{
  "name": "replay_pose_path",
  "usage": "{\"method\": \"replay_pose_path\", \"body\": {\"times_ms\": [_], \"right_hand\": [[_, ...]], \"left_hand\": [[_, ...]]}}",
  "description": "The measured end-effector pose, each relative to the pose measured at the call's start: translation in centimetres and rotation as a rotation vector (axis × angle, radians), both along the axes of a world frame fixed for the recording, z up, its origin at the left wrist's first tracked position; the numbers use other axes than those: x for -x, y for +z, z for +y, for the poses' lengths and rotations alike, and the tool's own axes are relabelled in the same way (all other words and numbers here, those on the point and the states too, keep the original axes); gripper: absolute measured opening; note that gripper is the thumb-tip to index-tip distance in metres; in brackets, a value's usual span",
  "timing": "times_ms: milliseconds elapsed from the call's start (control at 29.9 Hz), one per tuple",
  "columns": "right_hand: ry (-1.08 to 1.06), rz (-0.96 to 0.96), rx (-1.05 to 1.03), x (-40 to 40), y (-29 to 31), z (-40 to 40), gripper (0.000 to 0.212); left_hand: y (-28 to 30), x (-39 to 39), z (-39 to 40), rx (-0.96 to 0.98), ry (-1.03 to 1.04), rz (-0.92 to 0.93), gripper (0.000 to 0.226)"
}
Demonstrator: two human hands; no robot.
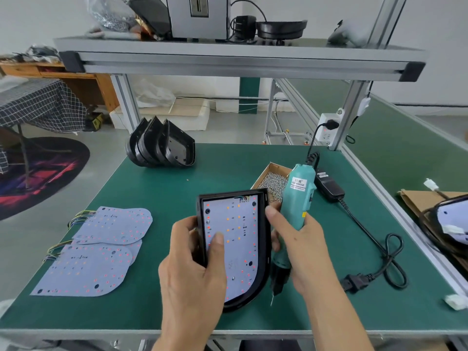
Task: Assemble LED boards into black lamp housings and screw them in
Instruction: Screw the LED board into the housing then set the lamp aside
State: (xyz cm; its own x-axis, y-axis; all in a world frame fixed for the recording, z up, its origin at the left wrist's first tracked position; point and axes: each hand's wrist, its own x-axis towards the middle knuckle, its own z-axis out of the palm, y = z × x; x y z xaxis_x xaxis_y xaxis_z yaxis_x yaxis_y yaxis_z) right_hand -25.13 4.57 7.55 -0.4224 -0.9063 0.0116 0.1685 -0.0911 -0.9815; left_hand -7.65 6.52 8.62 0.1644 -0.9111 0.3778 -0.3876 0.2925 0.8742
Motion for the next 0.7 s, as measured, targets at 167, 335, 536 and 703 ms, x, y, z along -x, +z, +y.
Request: {"method": "replay_pose_path", "body": {"times_ms": [167,335,536,703], "right_hand": [[-0.027,-0.138,-0.216,1.4,-1.5,-0.5,0.027],[-0.161,-0.027,-0.297,2.2,-3.8,-1.3,0.013],[-0.394,0.457,-0.45,2.4,-5.3,-1.4,0.029],[-0.504,0.78,-0.55,2.2,-5.2,-1.5,0.04]], "left_hand": [[0.4,-0.9,0.1,-0.083,-0.032,0.167,0.024],[0.9,-1.4,0.6,-0.119,-0.098,0.287,0.023],[1.2,-1.8,1.0,-0.135,-0.133,0.326,0.03],[1.2,-2.2,1.4,-0.143,-0.152,0.333,0.029]]}}
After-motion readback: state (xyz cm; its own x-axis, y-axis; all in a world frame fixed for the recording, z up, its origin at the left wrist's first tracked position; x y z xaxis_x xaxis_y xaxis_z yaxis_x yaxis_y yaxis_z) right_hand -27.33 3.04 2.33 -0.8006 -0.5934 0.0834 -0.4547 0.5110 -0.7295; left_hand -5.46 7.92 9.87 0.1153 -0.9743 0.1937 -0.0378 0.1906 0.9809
